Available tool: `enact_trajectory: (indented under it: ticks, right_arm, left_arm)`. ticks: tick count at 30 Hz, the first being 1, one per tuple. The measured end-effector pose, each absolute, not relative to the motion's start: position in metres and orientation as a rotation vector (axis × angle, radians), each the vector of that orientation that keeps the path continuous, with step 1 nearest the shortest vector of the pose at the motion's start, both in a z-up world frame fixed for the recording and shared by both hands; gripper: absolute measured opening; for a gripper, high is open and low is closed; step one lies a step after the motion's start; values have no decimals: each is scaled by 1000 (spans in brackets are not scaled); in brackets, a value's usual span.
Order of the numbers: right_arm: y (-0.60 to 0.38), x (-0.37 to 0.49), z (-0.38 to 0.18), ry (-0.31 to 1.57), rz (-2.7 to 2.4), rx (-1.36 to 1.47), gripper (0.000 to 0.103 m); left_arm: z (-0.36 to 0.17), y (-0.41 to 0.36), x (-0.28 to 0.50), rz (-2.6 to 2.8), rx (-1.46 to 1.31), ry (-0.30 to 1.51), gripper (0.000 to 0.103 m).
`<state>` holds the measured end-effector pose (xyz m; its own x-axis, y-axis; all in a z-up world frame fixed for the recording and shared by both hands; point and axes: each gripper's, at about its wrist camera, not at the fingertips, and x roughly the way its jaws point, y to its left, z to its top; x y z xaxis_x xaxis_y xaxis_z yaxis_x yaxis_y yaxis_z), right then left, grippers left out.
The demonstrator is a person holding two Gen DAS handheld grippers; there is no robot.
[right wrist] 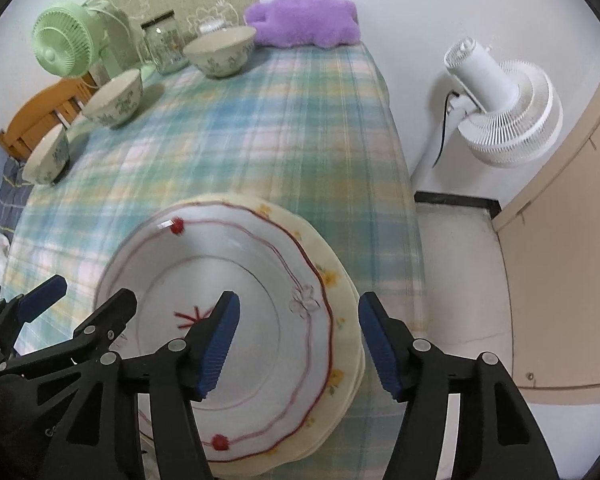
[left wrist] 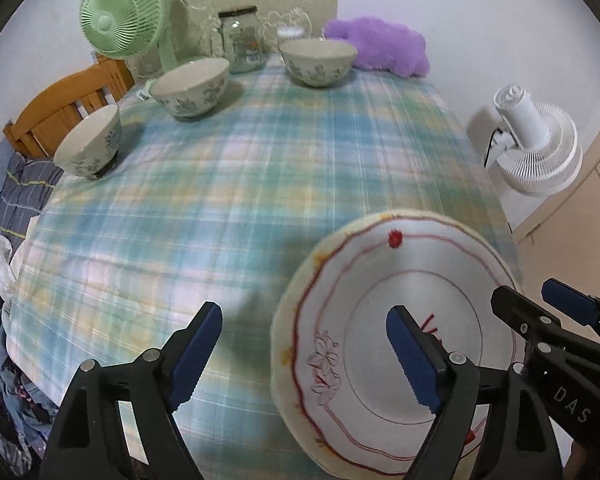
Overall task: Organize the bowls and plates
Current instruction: 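Lower the red-rimmed plate onto the yellow-flower plates and open both tools, then move both tools to the rim of the plain grey-beige bowl by the fan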
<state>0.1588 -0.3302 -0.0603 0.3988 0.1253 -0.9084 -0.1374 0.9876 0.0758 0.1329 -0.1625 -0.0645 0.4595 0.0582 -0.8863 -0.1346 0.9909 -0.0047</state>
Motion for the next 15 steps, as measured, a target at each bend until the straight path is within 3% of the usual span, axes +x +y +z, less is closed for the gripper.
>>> enact_trajectory:
  ticks: [15]
  right_arm:
    - [-253, 158, -27, 1076, 91, -14, 65]
  left_arm:
    - [-38, -76, 141, 34, -86, 1016, 84]
